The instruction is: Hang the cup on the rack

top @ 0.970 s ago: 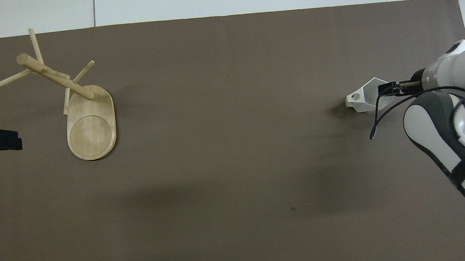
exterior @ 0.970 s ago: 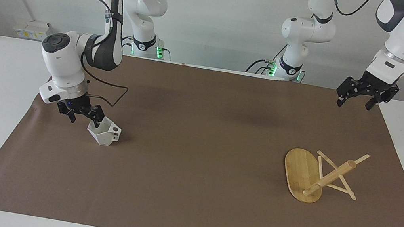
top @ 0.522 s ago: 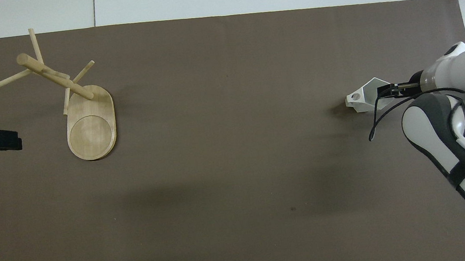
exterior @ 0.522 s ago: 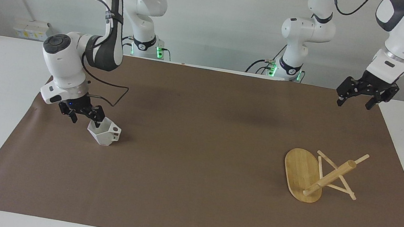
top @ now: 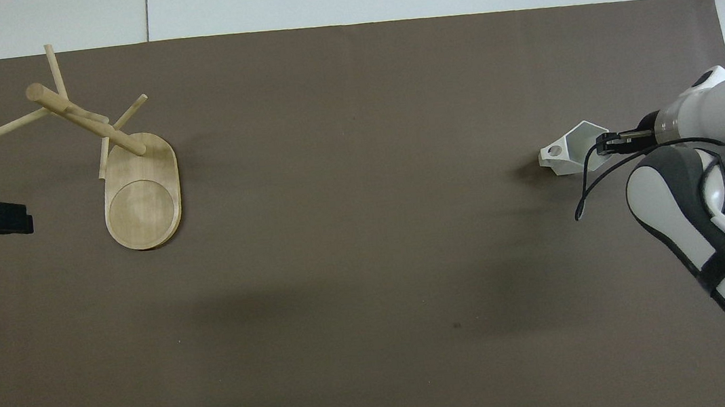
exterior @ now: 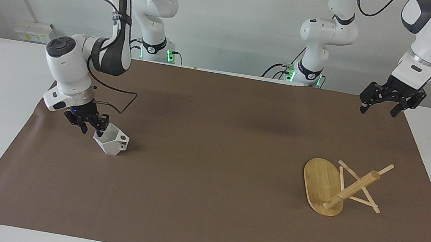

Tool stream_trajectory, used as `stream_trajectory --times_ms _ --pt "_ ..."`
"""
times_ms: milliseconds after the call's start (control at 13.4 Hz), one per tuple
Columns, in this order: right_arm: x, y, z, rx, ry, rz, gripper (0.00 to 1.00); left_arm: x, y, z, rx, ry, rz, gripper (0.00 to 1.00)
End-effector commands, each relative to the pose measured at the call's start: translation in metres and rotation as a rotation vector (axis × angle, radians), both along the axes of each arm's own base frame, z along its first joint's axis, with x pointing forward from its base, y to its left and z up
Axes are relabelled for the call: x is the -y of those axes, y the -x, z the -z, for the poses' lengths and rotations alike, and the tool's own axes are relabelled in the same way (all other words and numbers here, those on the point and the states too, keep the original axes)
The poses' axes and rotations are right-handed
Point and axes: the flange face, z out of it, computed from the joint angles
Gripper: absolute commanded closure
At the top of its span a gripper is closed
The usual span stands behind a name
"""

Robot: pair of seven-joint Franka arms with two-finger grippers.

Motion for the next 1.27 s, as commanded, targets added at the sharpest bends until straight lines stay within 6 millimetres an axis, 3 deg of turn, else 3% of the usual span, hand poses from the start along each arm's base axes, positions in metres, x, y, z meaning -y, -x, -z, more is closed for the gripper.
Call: stream_trajectory --times_ms 0,597,970,1193 --pt "-0.001 0.002 0.001 0.002 0.008 -0.015 0.69 -0.002 0.007 0.0 0.014 -0.011 0.003 0.0" --pt "-0.002 0.0 0.0 0.003 0.008 -0.017 0.99 -0.002 0.01 0.0 -0.004 -0.009 -0.016 0.0" --pt "-0.003 -0.003 -0.005 0.011 0.009 -0.02 1.0 0.001 0.01 0.0 -0.006 0.031 -0.126 0.0" --pt "-0.003 -0.009 -0.021 0.001 0.006 -0.021 1.0 0.004 0.01 -0.001 -0.015 0.049 -0.185 0.0"
